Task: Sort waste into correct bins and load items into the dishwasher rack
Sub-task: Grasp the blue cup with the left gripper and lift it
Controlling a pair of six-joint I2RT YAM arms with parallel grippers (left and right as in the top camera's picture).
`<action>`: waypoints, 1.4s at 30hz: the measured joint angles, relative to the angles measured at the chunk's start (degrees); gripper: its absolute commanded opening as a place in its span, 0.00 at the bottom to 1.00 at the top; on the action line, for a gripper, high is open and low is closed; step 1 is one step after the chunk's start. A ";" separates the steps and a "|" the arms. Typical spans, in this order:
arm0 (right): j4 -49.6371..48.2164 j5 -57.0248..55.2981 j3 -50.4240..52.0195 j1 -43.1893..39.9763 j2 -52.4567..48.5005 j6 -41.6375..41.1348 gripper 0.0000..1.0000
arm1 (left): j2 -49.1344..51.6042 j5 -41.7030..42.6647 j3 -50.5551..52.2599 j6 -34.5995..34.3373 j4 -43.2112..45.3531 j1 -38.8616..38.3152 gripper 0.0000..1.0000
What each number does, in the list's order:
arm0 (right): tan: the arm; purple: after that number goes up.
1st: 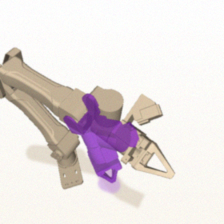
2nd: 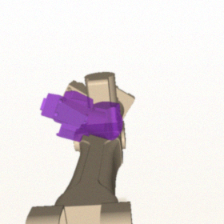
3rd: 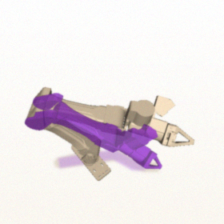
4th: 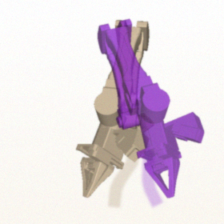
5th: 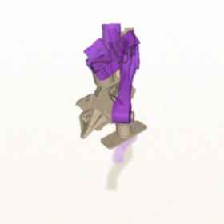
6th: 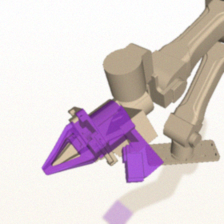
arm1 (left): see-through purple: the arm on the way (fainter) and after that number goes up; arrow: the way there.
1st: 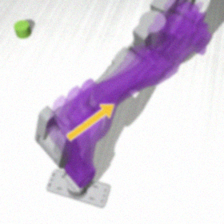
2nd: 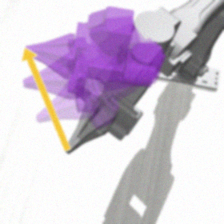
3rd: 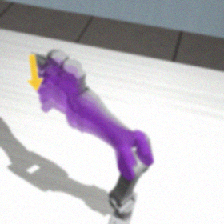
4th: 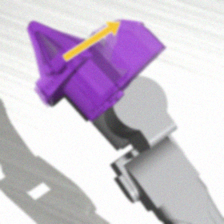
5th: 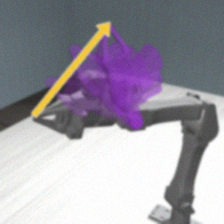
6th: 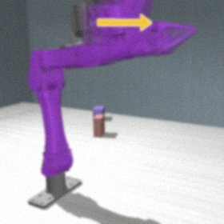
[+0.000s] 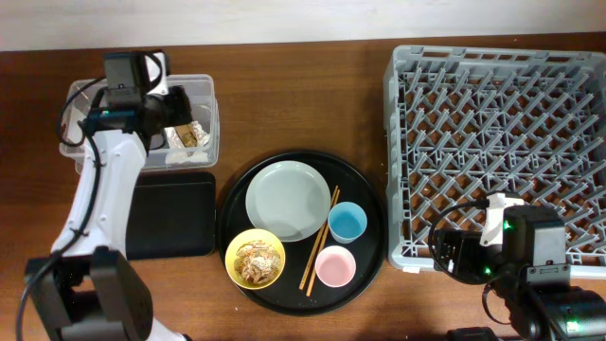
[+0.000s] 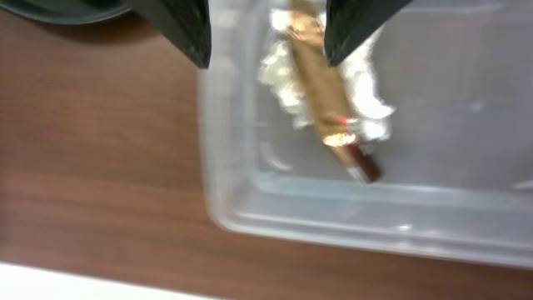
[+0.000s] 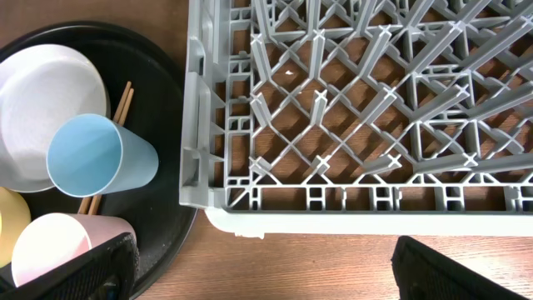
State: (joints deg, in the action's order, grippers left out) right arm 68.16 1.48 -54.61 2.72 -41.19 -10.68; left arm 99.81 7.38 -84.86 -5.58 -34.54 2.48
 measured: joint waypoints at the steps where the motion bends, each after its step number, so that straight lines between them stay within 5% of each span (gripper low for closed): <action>1: 0.04 0.00 0.00 0.00 -0.02 -0.02 0.98 | -0.76 1.70 -0.50 0.00 -3.76 -1.31 0.44; 5: 0.02 -0.02 0.00 0.00 -0.02 -0.04 0.98 | -1.66 7.10 -0.37 0.02 -15.04 -13.92 0.45; 12: 0.02 -0.15 0.00 0.00 -0.02 0.00 0.98 | 2.51 8.68 1.81 0.17 -13.66 -32.54 0.51; 19: 0.02 -0.15 0.00 0.00 -0.02 -0.02 0.98 | 9.64 8.72 2.25 0.17 -14.75 -40.44 0.49; 21: 0.02 -0.15 0.00 0.00 -0.02 -0.02 0.98 | 9.97 8.76 2.25 0.17 -14.75 -41.51 0.33; 22: 0.02 -0.15 0.00 0.00 -0.02 -0.04 0.98 | 10.40 8.76 2.25 0.17 -14.78 -41.88 0.15; 24: 0.02 -0.15 0.00 0.00 -0.02 0.00 0.98 | 11.37 8.74 2.25 0.22 -14.99 -41.90 0.01; 32: 0.00 -3.30 0.00 0.00 -0.02 -0.17 0.98 | 12.28 9.68 1.42 0.37 -15.19 -38.95 0.00; 38: -6.86 -11.58 -0.02 0.00 -0.66 -6.45 0.98 | 9.79 33.38 -5.07 -1.92 -13.35 -20.81 0.00; 42: -14.38 12.02 -0.20 -0.02 -7.69 -4.68 0.98 | 9.33 53.31 -5.20 -4.35 -13.25 -16.83 0.01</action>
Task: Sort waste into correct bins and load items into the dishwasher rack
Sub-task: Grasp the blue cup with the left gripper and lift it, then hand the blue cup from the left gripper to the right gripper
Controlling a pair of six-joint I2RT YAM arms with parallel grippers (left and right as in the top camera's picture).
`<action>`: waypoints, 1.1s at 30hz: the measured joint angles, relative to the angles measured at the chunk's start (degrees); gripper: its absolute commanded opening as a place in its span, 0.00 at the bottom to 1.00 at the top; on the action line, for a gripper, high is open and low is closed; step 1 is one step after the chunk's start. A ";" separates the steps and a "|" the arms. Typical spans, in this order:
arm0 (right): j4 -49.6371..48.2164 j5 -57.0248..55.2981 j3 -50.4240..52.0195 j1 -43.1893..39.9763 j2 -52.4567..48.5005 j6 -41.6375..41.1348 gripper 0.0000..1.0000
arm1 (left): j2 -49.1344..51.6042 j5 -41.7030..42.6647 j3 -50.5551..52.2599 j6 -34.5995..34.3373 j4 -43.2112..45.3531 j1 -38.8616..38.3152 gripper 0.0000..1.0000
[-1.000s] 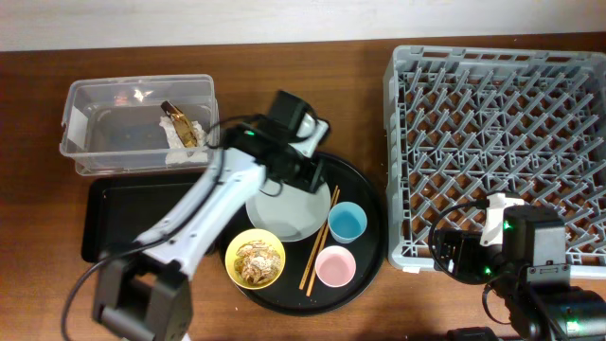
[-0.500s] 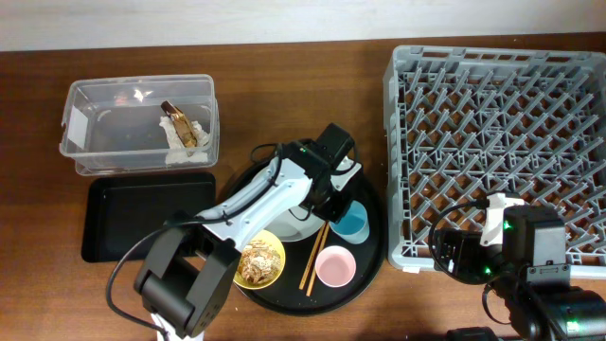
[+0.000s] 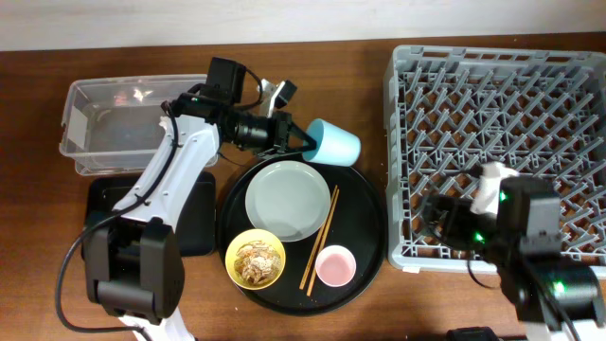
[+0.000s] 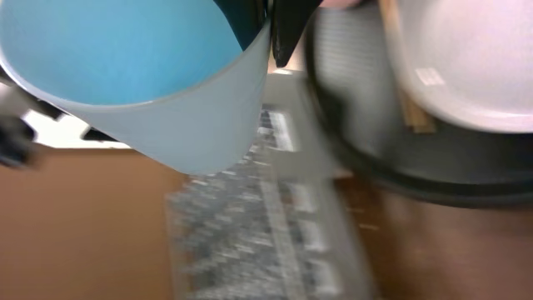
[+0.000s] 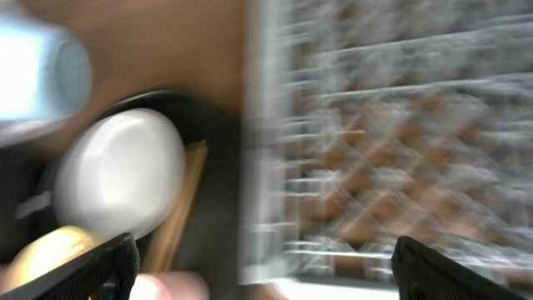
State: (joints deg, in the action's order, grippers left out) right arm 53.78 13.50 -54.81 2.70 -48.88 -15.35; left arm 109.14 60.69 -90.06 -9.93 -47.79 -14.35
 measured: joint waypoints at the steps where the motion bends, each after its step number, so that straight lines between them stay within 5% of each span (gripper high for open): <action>1: -1.53 6.93 -0.04 0.09 -1.77 0.98 0.98 | 0.00 4.87 0.00 -0.24 -0.04 -0.37 0.00; 4: -4.92 24.09 -0.07 0.09 -6.60 4.55 0.98 | 0.00 12.98 0.00 -0.44 0.00 -2.12 0.00; 15: -25.75 49.13 -0.17 0.09 -17.07 20.68 1.00 | 0.00 18.43 0.00 -0.46 -0.68 -7.39 0.00; 20: -26.95 51.04 -0.17 0.02 -17.07 21.86 0.76 | 0.00 20.15 0.00 -0.44 -0.85 -7.39 0.01; 29: -27.56 51.19 -0.17 -0.37 -17.25 22.71 0.65 | -0.20 21.88 0.00 -0.44 -1.05 -7.34 0.01; 33: -27.67 51.36 -0.17 -0.35 -17.27 22.77 0.61 | -0.20 22.03 0.00 -0.59 -1.01 -7.23 0.18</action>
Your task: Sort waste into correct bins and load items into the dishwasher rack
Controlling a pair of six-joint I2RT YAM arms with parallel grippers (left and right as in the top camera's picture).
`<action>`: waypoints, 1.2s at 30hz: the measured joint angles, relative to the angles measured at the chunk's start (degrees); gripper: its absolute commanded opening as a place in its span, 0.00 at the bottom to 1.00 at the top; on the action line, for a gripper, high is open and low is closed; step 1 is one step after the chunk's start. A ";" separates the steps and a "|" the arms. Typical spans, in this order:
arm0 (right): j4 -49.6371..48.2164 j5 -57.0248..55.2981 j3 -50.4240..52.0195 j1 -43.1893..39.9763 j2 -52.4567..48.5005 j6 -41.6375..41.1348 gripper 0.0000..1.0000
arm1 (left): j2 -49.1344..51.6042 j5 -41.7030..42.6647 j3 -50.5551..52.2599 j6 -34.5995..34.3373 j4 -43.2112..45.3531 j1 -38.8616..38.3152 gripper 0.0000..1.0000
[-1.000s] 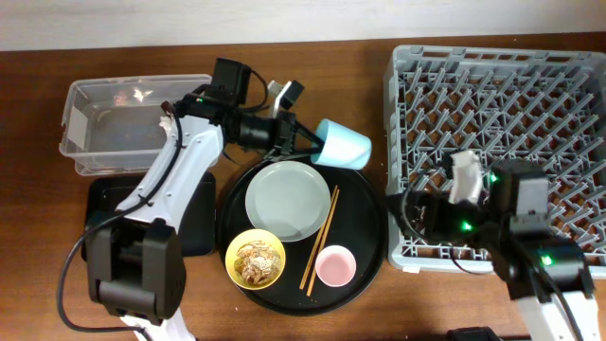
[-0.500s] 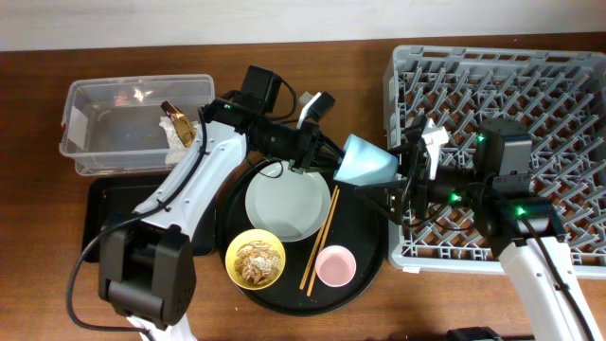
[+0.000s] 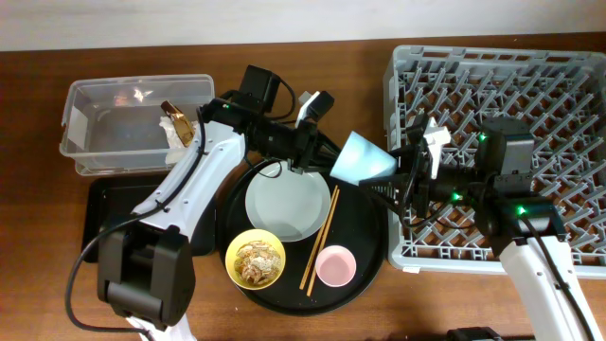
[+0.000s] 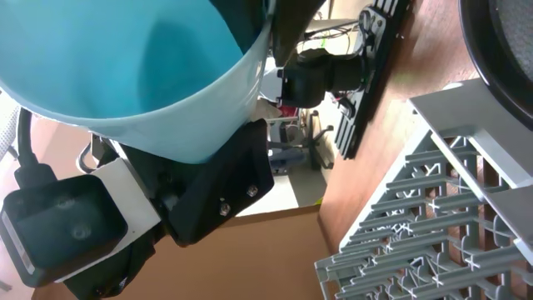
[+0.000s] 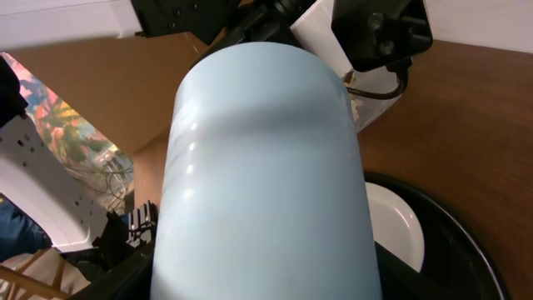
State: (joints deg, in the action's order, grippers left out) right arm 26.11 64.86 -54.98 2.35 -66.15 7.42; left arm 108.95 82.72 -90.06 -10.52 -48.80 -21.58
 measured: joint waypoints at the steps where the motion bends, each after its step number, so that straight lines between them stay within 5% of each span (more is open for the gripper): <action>1: 0.02 0.15 0.00 0.00 -0.04 -0.09 0.60 | 0.00 -0.85 0.00 -0.24 0.11 -0.02 0.24; 5: 4.20 -2.95 0.02 0.00 -0.35 -0.20 0.59 | -0.61 -11.69 -0.13 -0.20 -1.49 -0.22 0.43; 8: 13.22 -12.39 -0.13 0.33 -0.33 -0.20 0.52 | -0.72 -26.14 -0.33 -0.24 -5.44 0.46 0.45; 14: 28.24 -37.35 -3.43 -5.57 0.81 -4.87 0.53 | -1.14 -52.06 -0.39 -0.24 -19.23 8.37 0.46; 23: 36.96 -54.93 -14.49 -36.22 -2.16 -11.80 0.53 | -3.41 -68.59 -0.39 -0.24 -25.03 15.26 0.47; 30: 40.76 -62.18 -27.32 -39.93 -11.58 -17.46 0.53 | -17.73 -75.56 -0.39 -0.24 -24.04 15.23 0.47; 36: 41.29 -66.51 -39.04 -40.22 -27.65 -19.50 0.54 | -18.84 -76.13 -0.39 -0.24 -23.85 15.23 0.47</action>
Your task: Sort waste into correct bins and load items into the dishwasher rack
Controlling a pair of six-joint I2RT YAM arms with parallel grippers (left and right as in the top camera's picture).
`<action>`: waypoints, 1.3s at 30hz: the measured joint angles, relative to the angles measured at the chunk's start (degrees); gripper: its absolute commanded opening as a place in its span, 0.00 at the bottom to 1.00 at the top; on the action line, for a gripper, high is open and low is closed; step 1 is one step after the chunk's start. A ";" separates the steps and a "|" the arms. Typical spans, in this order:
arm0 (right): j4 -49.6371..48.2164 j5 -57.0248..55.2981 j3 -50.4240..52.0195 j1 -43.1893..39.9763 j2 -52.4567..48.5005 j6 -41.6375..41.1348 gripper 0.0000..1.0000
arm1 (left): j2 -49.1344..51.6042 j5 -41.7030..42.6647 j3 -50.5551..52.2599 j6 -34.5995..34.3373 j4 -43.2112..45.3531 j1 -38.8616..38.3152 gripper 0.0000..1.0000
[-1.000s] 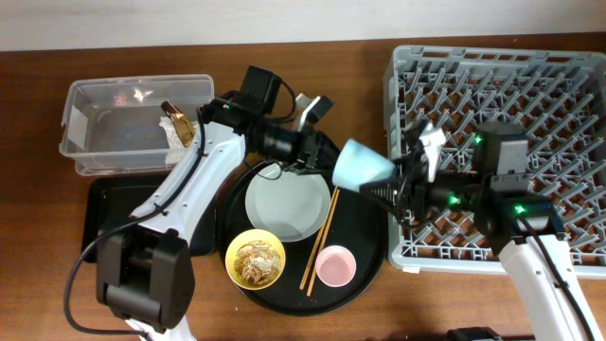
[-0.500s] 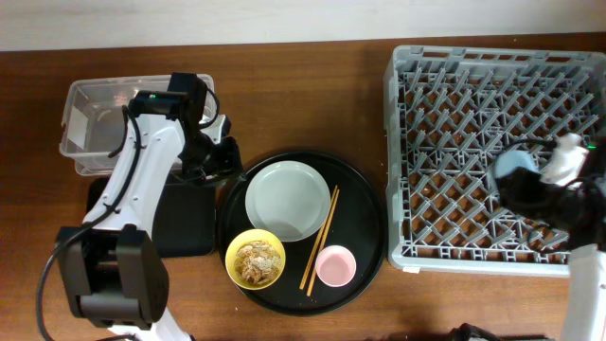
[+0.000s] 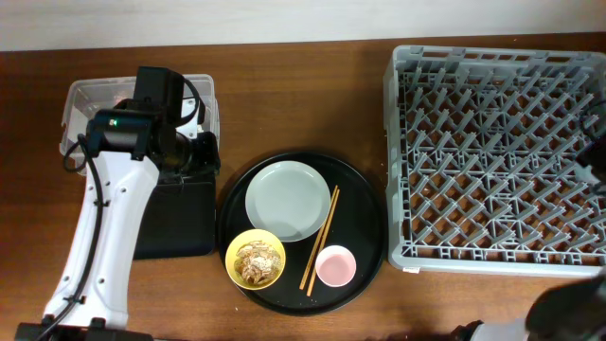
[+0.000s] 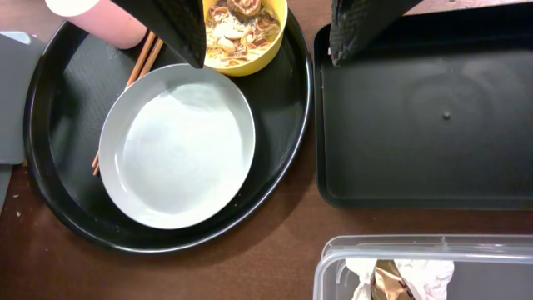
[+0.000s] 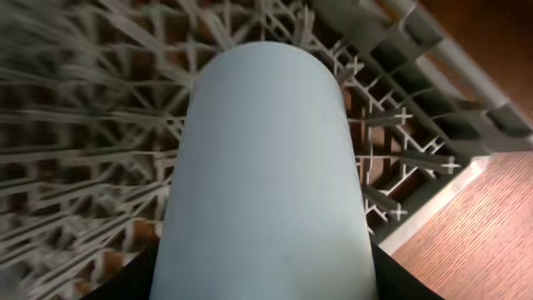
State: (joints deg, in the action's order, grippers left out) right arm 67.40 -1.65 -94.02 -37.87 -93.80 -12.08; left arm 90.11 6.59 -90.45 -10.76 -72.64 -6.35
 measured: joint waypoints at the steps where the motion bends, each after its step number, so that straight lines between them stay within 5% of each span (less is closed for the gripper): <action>1: -0.13 -0.28 -0.07 -0.35 -3.10 -0.15 0.54 | 0.00 -0.02 0.00 0.00 0.00 0.02 0.47; 6: -0.07 -1.46 -0.20 -1.44 -11.15 -0.44 0.58 | 0.00 0.00 0.00 0.00 -0.02 0.00 0.47; 10: -1.07 -1.14 -0.81 -2.56 -12.22 -0.72 0.73 | 0.00 0.00 0.00 0.00 -0.02 0.02 0.47; 26: -1.40 5.01 -0.81 -3.69 -15.63 -1.01 0.74 | 0.00 0.00 0.00 0.00 -0.02 0.02 0.47; 39: -5.95 9.73 -10.73 -3.67 -13.38 -1.03 0.74 | 0.00 -0.02 0.00 0.02 0.85 0.00 0.54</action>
State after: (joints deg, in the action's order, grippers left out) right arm 61.45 8.08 -104.75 -41.54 -107.18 -13.10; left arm 90.11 6.57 -90.45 -10.74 -71.79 -6.35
